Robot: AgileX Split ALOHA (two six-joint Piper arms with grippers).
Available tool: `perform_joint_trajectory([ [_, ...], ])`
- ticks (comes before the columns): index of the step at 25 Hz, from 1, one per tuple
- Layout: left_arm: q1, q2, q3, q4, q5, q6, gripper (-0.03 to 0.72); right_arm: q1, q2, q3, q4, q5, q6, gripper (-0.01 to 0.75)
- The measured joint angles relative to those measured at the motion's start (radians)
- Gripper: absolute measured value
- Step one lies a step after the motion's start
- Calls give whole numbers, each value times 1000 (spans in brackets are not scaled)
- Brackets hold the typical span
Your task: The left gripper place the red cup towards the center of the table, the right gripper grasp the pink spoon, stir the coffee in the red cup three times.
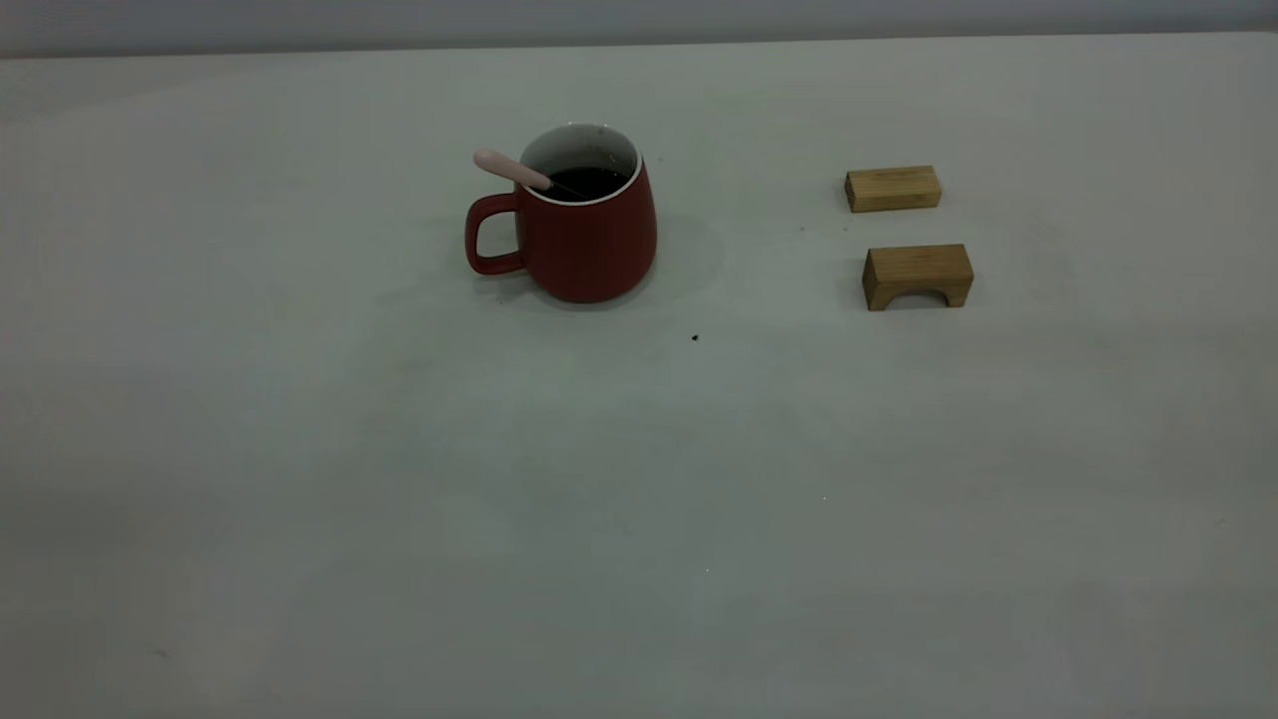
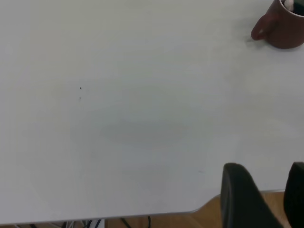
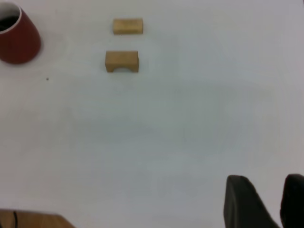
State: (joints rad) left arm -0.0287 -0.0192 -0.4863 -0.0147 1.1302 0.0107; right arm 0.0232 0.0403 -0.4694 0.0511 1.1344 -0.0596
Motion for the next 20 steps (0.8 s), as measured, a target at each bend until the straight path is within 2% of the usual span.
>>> perform_joint_trajectory([
  [20,0,0,0,0,0,0,299,0,-20,0,0,0,0,237],
])
